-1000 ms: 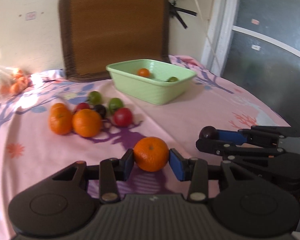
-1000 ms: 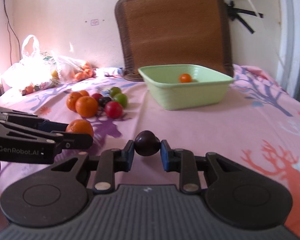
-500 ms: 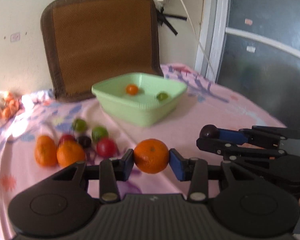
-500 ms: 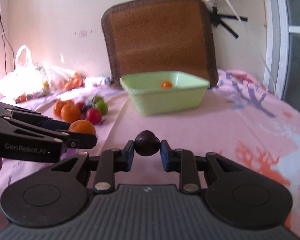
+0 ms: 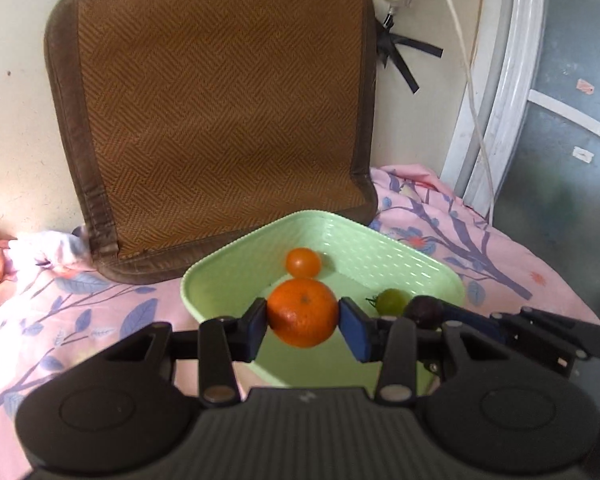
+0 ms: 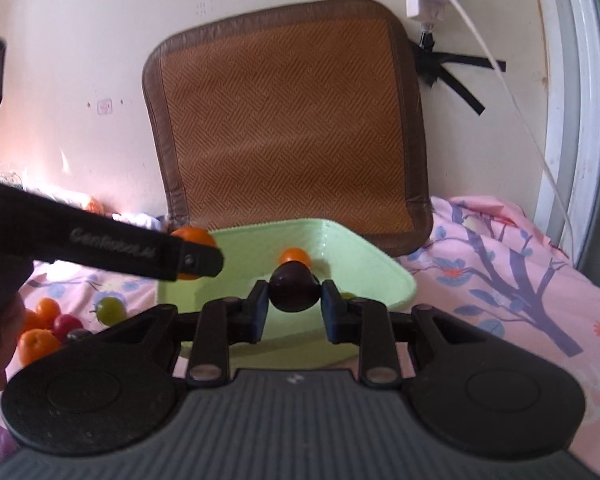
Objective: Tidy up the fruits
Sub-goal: 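Open both grippers to release the fruits into the basket, then grasp a red tomato with the right gripper while the left grasps a tangerine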
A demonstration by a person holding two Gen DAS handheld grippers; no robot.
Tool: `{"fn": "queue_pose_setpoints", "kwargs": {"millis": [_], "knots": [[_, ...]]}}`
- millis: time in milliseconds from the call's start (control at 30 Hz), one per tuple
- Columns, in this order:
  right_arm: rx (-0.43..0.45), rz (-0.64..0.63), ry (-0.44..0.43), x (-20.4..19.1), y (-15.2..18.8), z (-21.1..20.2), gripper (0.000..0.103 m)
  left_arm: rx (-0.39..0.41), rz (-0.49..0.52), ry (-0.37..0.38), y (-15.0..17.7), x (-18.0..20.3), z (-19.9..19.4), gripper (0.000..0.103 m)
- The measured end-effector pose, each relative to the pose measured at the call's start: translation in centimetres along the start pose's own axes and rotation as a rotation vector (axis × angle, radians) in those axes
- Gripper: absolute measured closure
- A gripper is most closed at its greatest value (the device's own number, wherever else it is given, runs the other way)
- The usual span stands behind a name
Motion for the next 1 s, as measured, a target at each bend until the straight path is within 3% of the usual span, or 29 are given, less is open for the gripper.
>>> {"fn": "queue_pose_setpoints", "kwargs": {"millis": [67, 133, 233, 300, 333, 467, 600, 767, 1000], "knots": [[0.01, -0.009, 0.003, -0.1, 0.2, 0.1, 0.072, -0.007, -0.002, -0.007, 0.3, 0.0, 0.7, 0.059], [0.012, -0.036, 0.009, -0.4, 0.3, 0.1, 0.07, -0.012, -0.004, -0.014, 0.5, 0.2, 1.1, 0.047], [0.02, -0.048, 0.006, -0.5, 0.3, 0.0, 0.068, -0.002, 0.001, -0.03, 0.7, 0.5, 0.9, 0.046], [0.029, -0.048, 0.002, -0.7, 0.3, -0.3, 0.053, 0.023, -0.012, -0.019, 0.8, 0.5, -0.3, 0.046], [0.041, -0.045, 0.0, -0.8, 0.2, -0.6, 0.051, 0.041, -0.019, -0.016, 0.8, 0.4, -1.2, 0.046], [0.085, -0.044, 0.006, -1.4, 0.2, -2.6, 0.052, 0.121, -0.036, -0.004, 1.5, -0.3, -5.9, 0.046], [0.102, 0.051, -0.019, -2.0, 1.4, -5.2, 0.052, 0.165, -0.022, -0.015, 4.5, -1.6, -10.3, 0.046], [0.056, 0.185, -0.073, -4.0, 3.7, -6.6, 0.052, 0.142, -0.019, -0.062, 9.5, -3.8, -13.5, 0.046], [-0.01, 0.178, -0.124, -7.2, 5.0, -6.0, 0.052, 0.112, -0.004, -0.157, 13.6, -6.6, -14.3, 0.046]]}}
Point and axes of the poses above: each gripper's, at about its wrist camera, not at the fingertips, and z roughly the way its jaws point, x to its right, y to its underside, the point moved 7 cm from there along z, roughly the way its jaws point, and after that the axes turned 9 degrees about -y, right-handed, at the moved point
